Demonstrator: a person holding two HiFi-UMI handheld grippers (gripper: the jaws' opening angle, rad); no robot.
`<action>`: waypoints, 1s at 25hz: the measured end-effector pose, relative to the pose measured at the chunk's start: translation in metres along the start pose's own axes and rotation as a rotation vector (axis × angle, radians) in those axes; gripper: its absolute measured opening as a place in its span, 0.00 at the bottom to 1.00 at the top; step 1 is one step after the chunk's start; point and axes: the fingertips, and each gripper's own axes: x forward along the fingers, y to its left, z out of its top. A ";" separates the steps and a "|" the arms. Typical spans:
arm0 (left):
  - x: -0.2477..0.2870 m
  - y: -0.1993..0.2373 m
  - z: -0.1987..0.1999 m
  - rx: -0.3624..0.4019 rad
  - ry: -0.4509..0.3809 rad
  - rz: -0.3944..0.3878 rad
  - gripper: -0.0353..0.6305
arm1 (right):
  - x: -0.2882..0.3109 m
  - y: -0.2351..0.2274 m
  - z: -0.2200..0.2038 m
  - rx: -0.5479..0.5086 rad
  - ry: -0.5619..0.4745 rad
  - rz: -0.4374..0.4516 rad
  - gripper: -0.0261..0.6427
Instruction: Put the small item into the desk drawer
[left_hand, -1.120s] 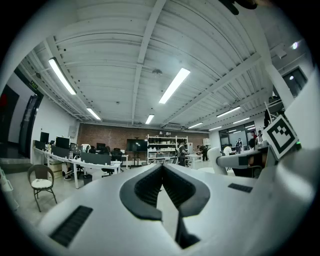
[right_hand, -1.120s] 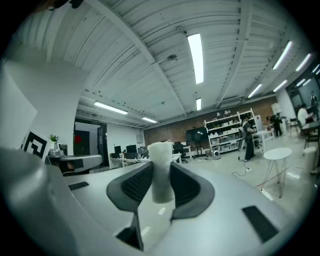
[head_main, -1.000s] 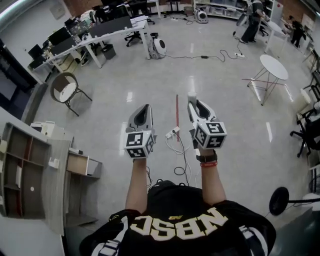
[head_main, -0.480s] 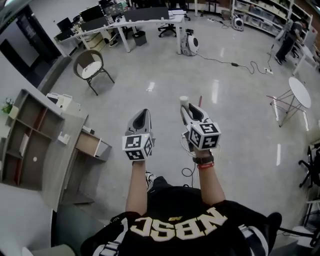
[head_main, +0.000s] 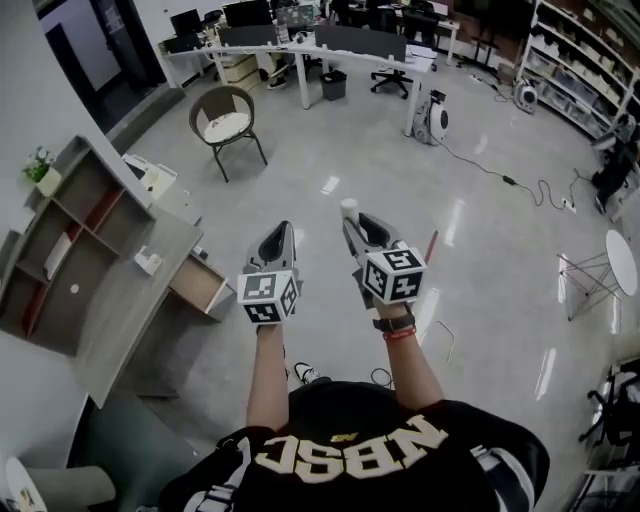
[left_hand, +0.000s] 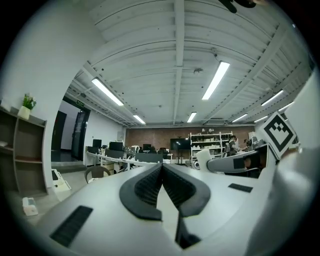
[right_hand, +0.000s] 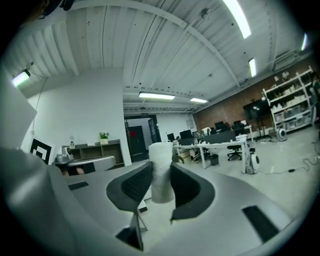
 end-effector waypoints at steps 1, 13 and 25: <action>-0.001 0.015 0.000 0.003 0.001 0.012 0.07 | 0.017 0.011 -0.004 0.000 0.013 0.027 0.22; -0.051 0.216 -0.015 -0.002 0.022 0.280 0.07 | 0.185 0.163 -0.041 -0.053 0.137 0.308 0.22; -0.166 0.343 -0.047 -0.078 0.025 0.598 0.07 | 0.259 0.312 -0.092 -0.127 0.255 0.594 0.22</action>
